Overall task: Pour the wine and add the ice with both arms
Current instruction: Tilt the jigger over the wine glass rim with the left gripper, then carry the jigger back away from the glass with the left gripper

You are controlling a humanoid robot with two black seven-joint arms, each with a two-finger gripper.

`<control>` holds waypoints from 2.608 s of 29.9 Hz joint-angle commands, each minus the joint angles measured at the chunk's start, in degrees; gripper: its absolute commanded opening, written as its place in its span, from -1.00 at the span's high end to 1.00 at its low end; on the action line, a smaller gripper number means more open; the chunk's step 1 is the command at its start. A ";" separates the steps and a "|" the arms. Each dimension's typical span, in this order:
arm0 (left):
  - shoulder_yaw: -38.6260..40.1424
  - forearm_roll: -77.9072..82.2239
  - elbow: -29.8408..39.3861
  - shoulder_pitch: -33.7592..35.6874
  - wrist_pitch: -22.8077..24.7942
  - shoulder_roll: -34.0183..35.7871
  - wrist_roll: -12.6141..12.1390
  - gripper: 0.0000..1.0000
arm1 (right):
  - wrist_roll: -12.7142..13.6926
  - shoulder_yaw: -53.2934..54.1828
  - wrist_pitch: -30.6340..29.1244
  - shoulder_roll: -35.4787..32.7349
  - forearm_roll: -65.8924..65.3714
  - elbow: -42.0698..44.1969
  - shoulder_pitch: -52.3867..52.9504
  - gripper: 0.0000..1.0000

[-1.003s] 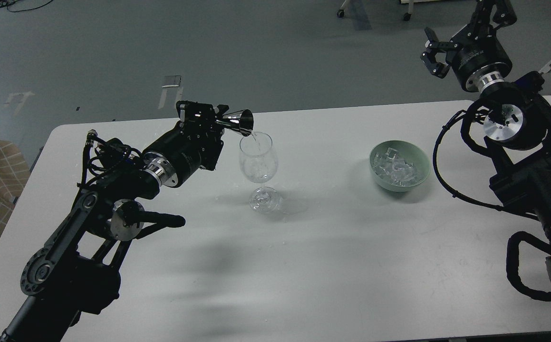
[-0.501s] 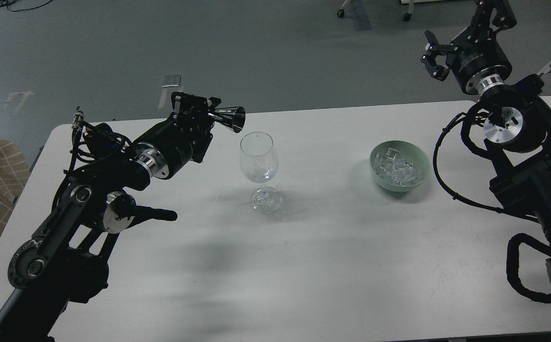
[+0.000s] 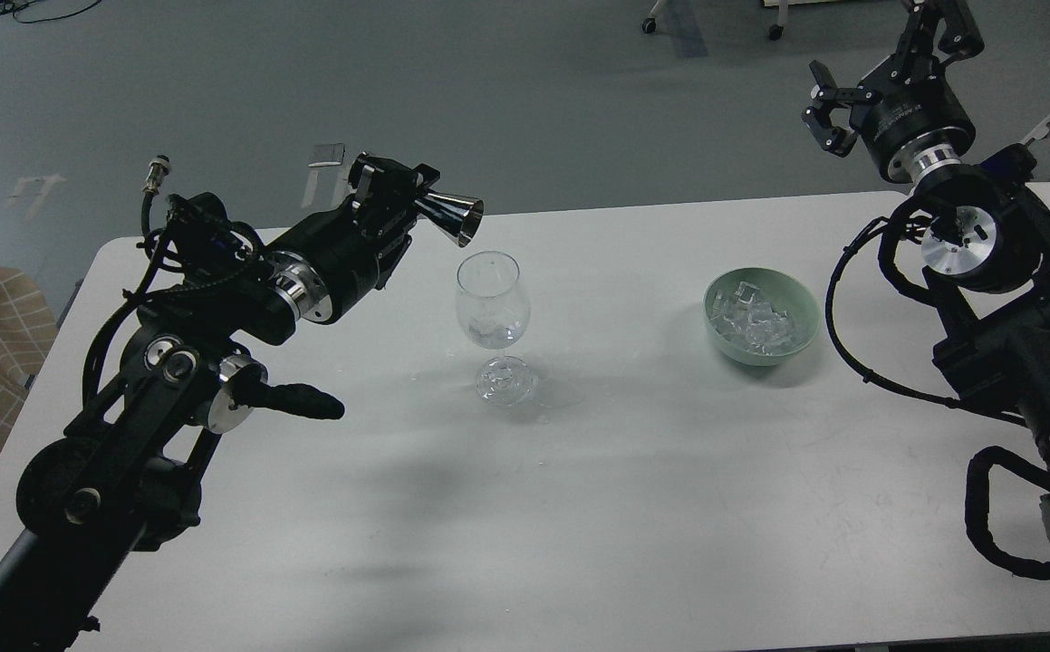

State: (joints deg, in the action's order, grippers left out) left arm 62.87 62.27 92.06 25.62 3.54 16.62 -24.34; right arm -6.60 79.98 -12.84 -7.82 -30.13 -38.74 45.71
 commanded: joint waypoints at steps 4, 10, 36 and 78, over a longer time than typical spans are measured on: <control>-0.03 0.84 1.45 0.49 0.24 0.00 -0.27 1.00 | 0.00 -0.08 0.00 -0.97 -0.02 -0.02 -0.53 -1.00; -1.26 0.75 2.77 0.22 0.41 0.35 -0.45 1.00 | 0.00 0.00 0.27 -0.97 -0.02 0.07 -0.97 -1.00; 10.86 -34.91 4.00 0.22 0.59 -2.47 -0.71 1.00 | 0.18 -0.26 0.62 -1.14 -0.02 0.33 0.43 -1.00; 30.55 -65.96 -22.44 -5.32 4.89 2.46 -3.17 1.00 | 0.88 -1.49 -3.51 -9.93 -0.11 -3.71 1.84 -1.00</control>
State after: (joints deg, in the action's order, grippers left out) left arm 92.61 -3.64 72.05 20.30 6.89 18.60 -27.43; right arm -5.80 78.52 -16.37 -17.41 -30.23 -42.54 47.43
